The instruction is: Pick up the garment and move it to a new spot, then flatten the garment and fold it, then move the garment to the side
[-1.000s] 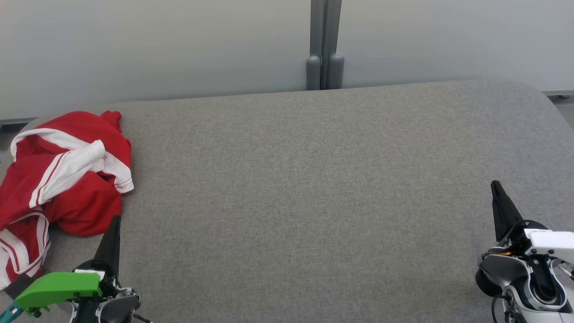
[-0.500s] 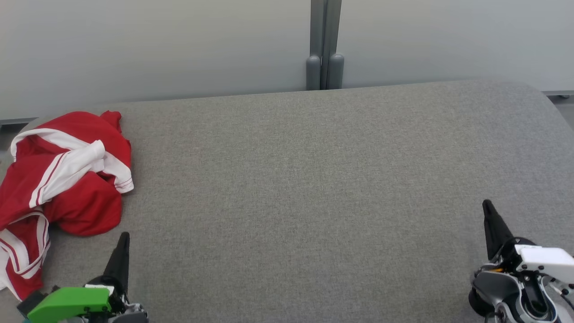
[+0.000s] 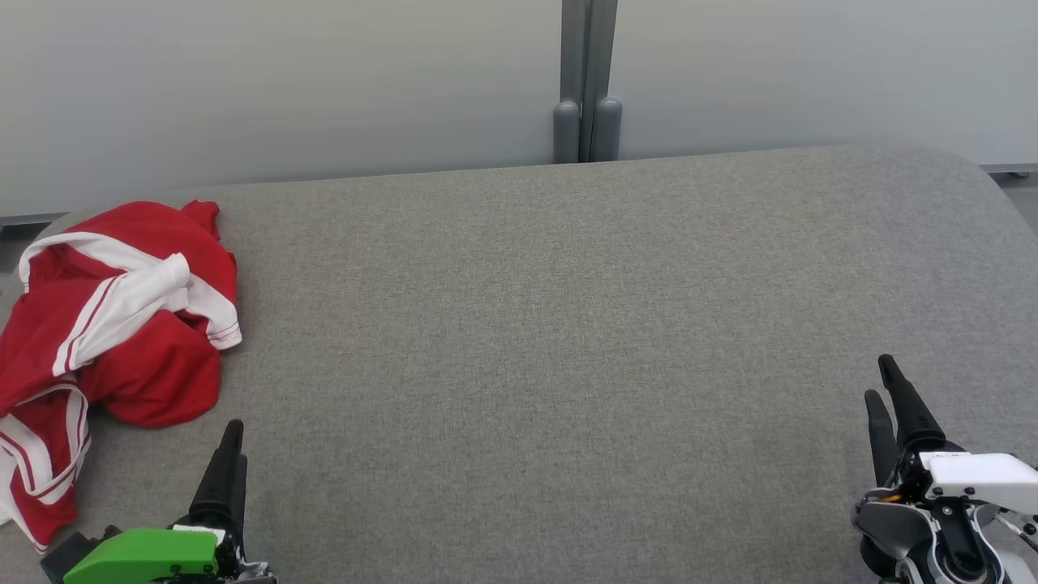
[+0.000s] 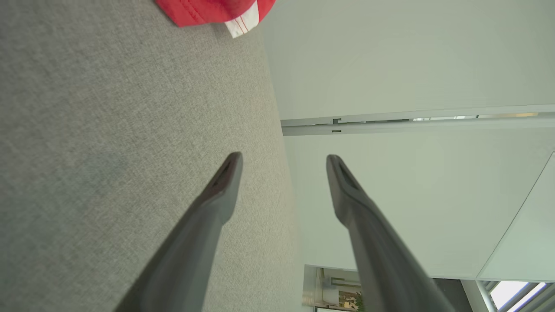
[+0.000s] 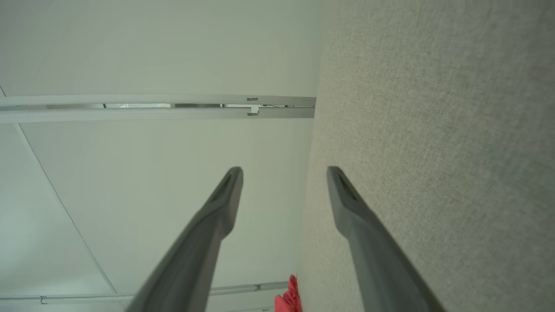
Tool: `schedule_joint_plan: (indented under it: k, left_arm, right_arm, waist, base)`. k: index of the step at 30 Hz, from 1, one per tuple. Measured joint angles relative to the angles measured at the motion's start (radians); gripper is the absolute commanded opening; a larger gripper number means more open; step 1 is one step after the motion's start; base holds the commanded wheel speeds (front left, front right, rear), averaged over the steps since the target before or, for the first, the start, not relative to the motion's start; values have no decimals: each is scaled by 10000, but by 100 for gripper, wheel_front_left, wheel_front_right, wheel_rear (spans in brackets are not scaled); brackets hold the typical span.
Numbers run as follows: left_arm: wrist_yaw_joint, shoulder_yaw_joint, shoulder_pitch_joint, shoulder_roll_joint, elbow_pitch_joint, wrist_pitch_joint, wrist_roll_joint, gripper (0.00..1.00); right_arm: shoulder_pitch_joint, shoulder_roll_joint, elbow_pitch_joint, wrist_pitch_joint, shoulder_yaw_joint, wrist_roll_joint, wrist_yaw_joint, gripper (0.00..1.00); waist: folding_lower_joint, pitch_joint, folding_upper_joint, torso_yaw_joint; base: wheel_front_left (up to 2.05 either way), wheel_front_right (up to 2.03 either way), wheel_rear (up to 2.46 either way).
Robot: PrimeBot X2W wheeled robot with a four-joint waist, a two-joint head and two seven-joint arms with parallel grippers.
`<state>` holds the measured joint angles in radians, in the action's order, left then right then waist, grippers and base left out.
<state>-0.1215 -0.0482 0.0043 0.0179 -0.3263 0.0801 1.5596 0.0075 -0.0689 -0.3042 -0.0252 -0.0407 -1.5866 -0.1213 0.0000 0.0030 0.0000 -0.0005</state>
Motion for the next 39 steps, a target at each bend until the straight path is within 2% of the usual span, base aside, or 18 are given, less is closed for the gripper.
schedule_joint_plan:
  k: [12, 24, 30, 39]
  left_arm:
    - [48, 508, -36, 328, 113, -514, -1490, 100]
    - [351, 909, -49, 552, 171, -945, -3062, 100]
    - [560, 1032, -161, 665, 412, -1174, -4213, 100]
    - [794, 1241, -215, 725, 604, -1486, -5605, 100]
  right_arm:
    - [-1, -426, 443, 416, 422, 2029, 102, 100]
    - [-1, -585, 957, 729, 901, 3981, 447, 100]
    - [4, -681, 1127, 953, 1216, 5108, 606, 100]
    - [13, -863, 1308, 1218, 1570, 6495, 709, 100]
  waist:
    - [0, -5, 0, -8]
    - [0, -32, 0, -18]
    - [0, -62, 0, 5]
    - [0, -109, 0, 49]
  base:
    - [0, 0, 0]
    - [0, 0, 0]
    - [0, 0, 0]
    - [0, 0, 0]
